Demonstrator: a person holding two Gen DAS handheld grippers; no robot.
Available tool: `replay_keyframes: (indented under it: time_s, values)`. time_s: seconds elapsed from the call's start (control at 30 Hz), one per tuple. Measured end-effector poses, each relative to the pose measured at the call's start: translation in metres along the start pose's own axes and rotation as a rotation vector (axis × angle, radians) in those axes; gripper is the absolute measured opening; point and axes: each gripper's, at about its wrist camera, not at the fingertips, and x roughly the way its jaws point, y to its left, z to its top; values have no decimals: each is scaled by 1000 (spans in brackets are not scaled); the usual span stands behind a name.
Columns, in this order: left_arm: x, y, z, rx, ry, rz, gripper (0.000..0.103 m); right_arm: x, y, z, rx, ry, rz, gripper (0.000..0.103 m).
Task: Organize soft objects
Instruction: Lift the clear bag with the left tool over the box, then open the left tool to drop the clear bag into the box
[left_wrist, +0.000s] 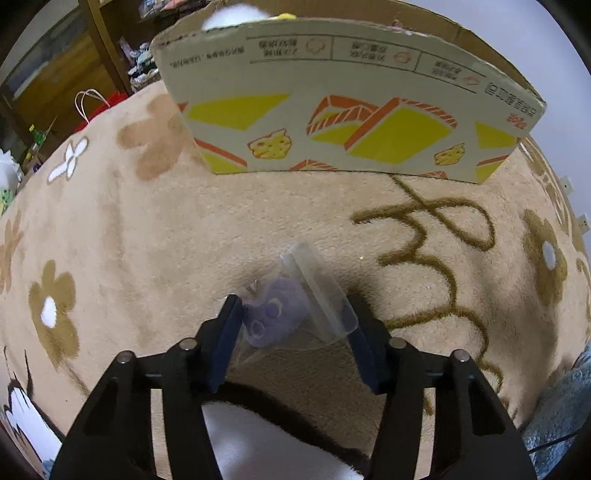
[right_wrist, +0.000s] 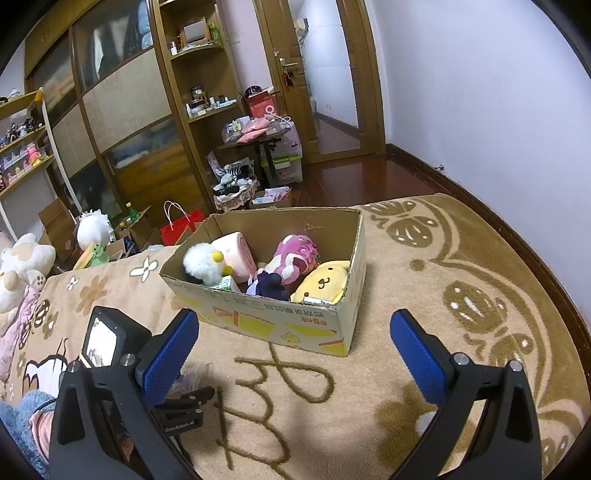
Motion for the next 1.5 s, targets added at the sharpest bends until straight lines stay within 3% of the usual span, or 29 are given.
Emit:
replay_keyframes:
  time_s: [0.1,0.17,0.27,0.5,0.77,0.97,1.13,1.33,1.5]
  values:
    - [-11,-6,-4,28,-39,23,43,0,1,0,-1,0,-2,103]
    - [-18,-7,-3,37,-64,51,20,0,0,0,0,-1,-2,103]
    - [-30,-3,-2,9,-92,41,16,0,0,0,1,-3,1,103]
    - [-63,2,0,2,-197,29,14,-1,0,1,0,-4,-1,103]
    - [-123,1,8,17,-470,11,14,-7,-5,6,16,-25,-8,103]
    - [-153,3,35,47,-615,-17,14,-10,-6,9,12,-40,-9,103]
    - [-154,1,64,60,-634,-48,14,-9,-7,11,1,-43,-12,103]
    - [-139,-13,90,100,-640,-5,15,-5,-8,9,4,-28,-10,103]
    - [-122,-14,111,82,-619,-25,17,1,-6,7,-6,-17,-10,103]
